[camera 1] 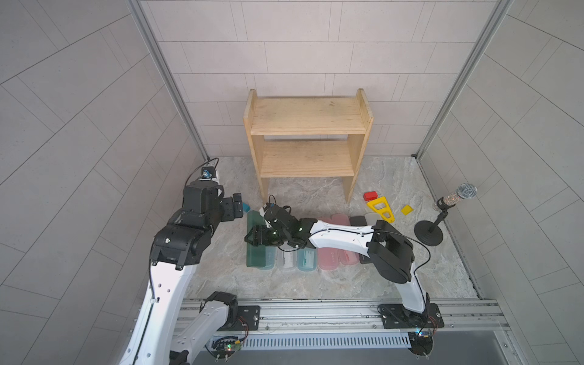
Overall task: Remove the pencil cases from the shelf
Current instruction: Place the pencil case at the center of the board.
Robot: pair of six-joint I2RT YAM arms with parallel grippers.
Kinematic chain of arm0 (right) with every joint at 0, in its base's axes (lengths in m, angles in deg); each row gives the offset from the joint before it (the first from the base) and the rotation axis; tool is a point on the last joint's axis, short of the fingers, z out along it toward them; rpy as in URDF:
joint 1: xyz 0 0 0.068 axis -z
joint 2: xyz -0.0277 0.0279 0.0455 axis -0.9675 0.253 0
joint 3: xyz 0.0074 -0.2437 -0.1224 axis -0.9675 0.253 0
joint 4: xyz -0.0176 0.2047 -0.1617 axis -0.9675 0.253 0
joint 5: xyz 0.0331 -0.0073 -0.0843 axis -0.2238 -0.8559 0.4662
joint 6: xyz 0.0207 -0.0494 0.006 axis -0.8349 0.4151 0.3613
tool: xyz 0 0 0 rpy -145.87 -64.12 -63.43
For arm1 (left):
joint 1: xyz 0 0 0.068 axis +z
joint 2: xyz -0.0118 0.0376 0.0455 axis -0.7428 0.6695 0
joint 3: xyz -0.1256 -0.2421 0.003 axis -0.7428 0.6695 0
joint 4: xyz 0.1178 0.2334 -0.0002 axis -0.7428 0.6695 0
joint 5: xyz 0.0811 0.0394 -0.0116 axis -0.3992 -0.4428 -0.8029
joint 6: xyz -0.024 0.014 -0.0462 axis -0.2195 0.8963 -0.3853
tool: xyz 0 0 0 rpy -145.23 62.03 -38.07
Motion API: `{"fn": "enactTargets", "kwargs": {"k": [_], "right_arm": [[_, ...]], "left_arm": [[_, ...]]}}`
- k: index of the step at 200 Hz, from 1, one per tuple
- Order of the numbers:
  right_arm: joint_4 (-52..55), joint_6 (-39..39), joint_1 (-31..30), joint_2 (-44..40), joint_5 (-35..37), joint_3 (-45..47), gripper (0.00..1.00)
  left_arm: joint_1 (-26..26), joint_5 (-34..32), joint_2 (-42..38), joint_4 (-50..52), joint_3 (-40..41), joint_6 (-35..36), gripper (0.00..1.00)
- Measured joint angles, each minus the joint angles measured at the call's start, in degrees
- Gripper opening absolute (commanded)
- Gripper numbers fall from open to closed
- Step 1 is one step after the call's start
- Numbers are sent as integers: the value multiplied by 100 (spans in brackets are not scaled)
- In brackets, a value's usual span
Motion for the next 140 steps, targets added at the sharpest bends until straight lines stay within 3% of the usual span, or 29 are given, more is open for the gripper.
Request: {"fn": "enactTargets", "kwargs": {"k": [61, 140], "right_arm": [[245, -79, -48, 586, 114, -859, 3], [822, -28, -44, 1169, 337, -1504, 22]], "left_arm": [[11, 26, -70, 175, 90, 74, 100], [22, 334, -310, 223, 280, 72, 100]]}}
